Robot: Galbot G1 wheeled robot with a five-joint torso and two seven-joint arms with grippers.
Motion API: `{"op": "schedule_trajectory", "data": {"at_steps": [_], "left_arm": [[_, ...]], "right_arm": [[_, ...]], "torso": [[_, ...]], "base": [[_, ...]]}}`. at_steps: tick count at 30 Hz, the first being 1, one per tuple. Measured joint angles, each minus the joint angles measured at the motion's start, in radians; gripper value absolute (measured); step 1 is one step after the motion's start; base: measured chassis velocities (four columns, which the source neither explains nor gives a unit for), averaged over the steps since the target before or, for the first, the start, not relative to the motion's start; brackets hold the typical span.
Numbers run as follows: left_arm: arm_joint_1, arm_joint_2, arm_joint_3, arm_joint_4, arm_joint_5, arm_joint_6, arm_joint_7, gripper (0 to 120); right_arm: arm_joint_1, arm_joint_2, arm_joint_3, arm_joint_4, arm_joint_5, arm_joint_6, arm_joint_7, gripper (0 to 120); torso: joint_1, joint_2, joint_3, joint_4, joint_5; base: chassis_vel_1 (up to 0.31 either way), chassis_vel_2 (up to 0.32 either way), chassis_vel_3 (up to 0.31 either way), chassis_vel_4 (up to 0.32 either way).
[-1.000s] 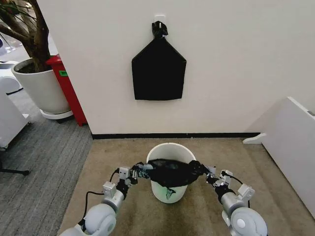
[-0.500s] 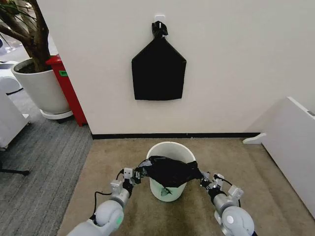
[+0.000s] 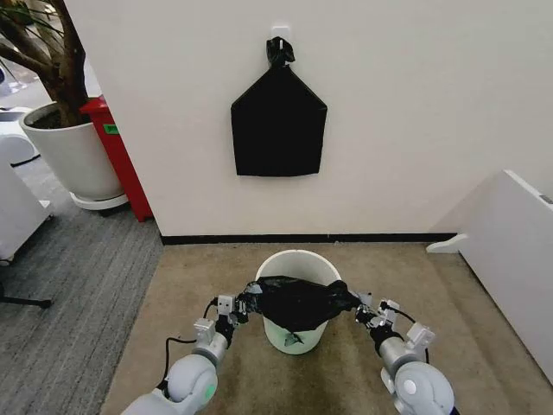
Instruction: Place the garbage bag over the trash bin.
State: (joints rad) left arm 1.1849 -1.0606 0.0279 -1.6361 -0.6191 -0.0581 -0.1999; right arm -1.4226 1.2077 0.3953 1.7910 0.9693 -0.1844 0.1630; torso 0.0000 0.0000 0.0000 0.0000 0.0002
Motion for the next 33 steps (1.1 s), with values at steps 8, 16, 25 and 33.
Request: {"op": "schedule_trajectory", "data": {"at_steps": [8,16,25,33], "left_arm": [[-0.026,-0.070,0.021,0.074,0.010,0.006,-0.019,0],[0.009,-0.045,0.022,0.019,0.021,0.017,-0.042,0],[0.065,0.024,-0.023,-0.061,0.021,0.057,0.008,36],[0.085,0.106,-0.092,-0.060,0.031,0.017,0.227,66]], "right_arm": [[0.011,0.009,-0.015,-0.028,-0.001,-0.002,0.000,0],[-0.018,0.000,-0.007,0.031,-0.007,-0.016,0.006,10],[-0.068,-0.050,0.018,0.050,-0.023,-0.059,-0.076,48],[-0.092,-0.079,0.045,0.054,-0.024,-0.054,-0.150,79]], "torso": [[0.000,0.000,0.000,-0.0001,-0.0002],[0.000,0.000,0.000,-0.0001,-0.0003],[0.000,0.000,0.000,-0.0001,-0.0002],[0.000,0.000,0.000,0.0000,-0.0002]], "base": [[0.000,0.000,0.000,0.000],[0.000,0.000,0.000,0.000],[0.000,0.000,0.000,0.000],[0.000,0.000,0.000,0.000]]}}
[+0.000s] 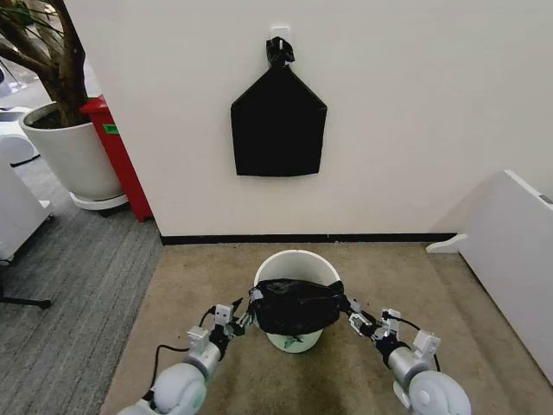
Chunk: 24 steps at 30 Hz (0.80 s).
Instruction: Place the garbage bag over the trash bin.
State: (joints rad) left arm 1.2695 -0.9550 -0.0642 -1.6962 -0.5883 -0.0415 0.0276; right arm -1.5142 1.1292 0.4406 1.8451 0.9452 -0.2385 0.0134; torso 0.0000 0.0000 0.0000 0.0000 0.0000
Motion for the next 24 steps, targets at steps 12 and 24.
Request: {"op": "schedule_trajectory", "data": {"at_steps": [12,24], "left_arm": [[-0.068,0.060,-0.026,0.134,-0.028,-0.109,0.188,100],[-0.076,0.117,-0.039,0.176,-0.022,-0.205,0.483,100]], "right_arm": [[0.010,-0.012,0.020,-0.073,0.000,0.050,-0.061,100],[0.027,-0.012,0.013,-0.077,0.009,0.052,-0.051,100]], "torso": [[0.000,0.000,0.000,-0.0001,-0.0002],[0.000,0.000,0.000,0.0001,-0.0001]], "base": [[0.000,0.000,0.000,0.000],[0.000,0.000,0.000,0.000]]}}
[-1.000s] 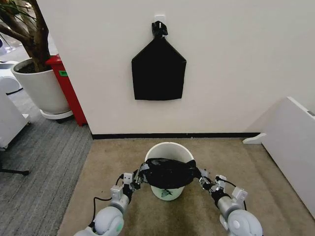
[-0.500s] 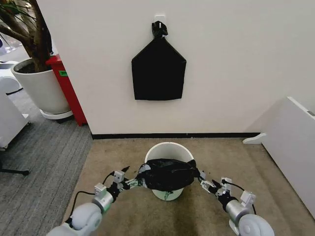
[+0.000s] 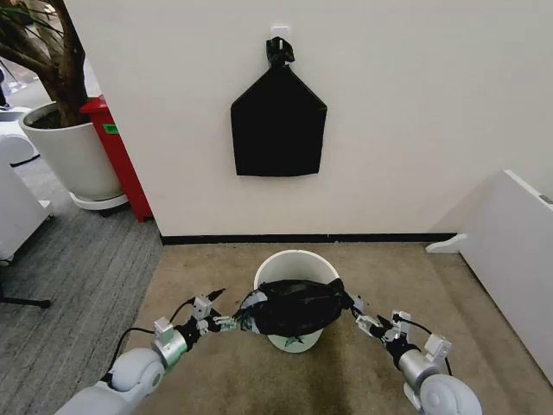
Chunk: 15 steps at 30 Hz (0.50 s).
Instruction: Place the garbage bag over the trash bin.
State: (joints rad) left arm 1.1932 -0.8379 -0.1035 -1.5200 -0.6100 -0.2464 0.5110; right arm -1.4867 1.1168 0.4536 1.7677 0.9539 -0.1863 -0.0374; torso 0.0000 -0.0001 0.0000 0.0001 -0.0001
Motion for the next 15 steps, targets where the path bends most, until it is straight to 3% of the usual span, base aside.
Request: {"op": "schedule_trajectory", "data": {"at_steps": [6,15], "left_arm": [[-0.045,-0.001,-0.004,0.070,-0.039,-0.036,0.142,100],[-0.164,-0.046,-0.004,0.297,-0.222,-0.168,0.483,100]], "right_arm": [[0.008,0.004,-0.010,0.010,0.000,-0.009,0.015,100],[0.001,0.008,-0.014,0.015,-0.006,-0.011,0.038,100]], "torso": [[0.000,0.000,0.000,0.0001,0.0000],[0.000,0.000,0.000,-0.0002,-0.0002]], "base": [[0.000,0.000,0.000,0.000],[0.000,0.000,0.000,0.000]]}}
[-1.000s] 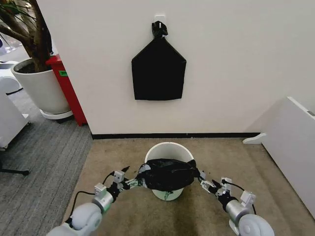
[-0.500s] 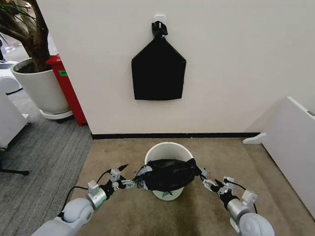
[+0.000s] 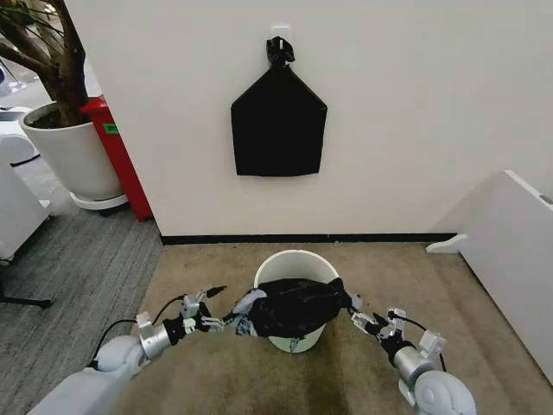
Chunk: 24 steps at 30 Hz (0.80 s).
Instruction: Place the garbage bag over the trash bin.
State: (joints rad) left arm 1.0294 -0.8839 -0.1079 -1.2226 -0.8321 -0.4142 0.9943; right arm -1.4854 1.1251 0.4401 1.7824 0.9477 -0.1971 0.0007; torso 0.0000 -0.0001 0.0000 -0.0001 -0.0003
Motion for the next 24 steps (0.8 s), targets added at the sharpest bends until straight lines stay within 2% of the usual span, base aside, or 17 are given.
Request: {"op": "schedule_trajectory", "data": {"at_steps": [1,5,10,13,19,23,24], "left_arm": [[-0.012,-0.003,0.000,0.026,-0.010,-0.006,0.049,100],[-0.022,-0.012,-0.001,0.063,-0.042,-0.007,0.108,100],[-0.018,-0.017,-0.010,0.093,-0.082,0.012,0.138,100],[-0.036,-0.020,-0.012,0.148,-0.108,0.029,0.146,100],[-0.081,-0.028,-0.008,0.208,-0.090,0.039,0.092,100],[-0.081,-0.029,-0.001,0.169,-0.086,0.035,0.016,100],[-0.072,-0.028,0.003,0.134,-0.085,0.034,-0.022,100]], "right_arm": [[0.000,0.000,0.000,0.000,0.000,-0.001,0.009,100],[0.002,0.000,0.001,0.001,0.000,-0.001,0.023,100],[0.000,-0.001,0.004,0.004,0.001,-0.001,0.028,100],[0.000,0.001,0.004,0.000,0.001,-0.001,0.029,100],[0.003,0.007,0.002,-0.005,0.002,0.000,0.029,100],[0.003,0.008,0.005,0.000,0.006,0.006,0.026,100],[0.003,0.009,0.008,0.007,0.010,0.007,0.025,100]], "torso": [[0.000,0.000,0.000,0.0000,0.0002],[0.000,0.000,0.000,0.0001,0.0001],[0.000,0.000,0.000,0.0002,0.0002],[0.000,0.000,0.000,0.0003,0.0000],[0.000,0.000,0.000,0.0001,0.0001],[0.000,0.000,0.000,0.0001,0.0002],[0.000,0.000,0.000,0.0000,0.0003]], "base": [[0.000,0.000,0.000,0.000],[0.000,0.000,0.000,0.000],[0.000,0.000,0.000,0.000],[0.000,0.000,0.000,0.000],[0.000,0.000,0.000,0.000],[0.000,0.000,0.000,0.000],[0.000,0.000,0.000,0.000]]}}
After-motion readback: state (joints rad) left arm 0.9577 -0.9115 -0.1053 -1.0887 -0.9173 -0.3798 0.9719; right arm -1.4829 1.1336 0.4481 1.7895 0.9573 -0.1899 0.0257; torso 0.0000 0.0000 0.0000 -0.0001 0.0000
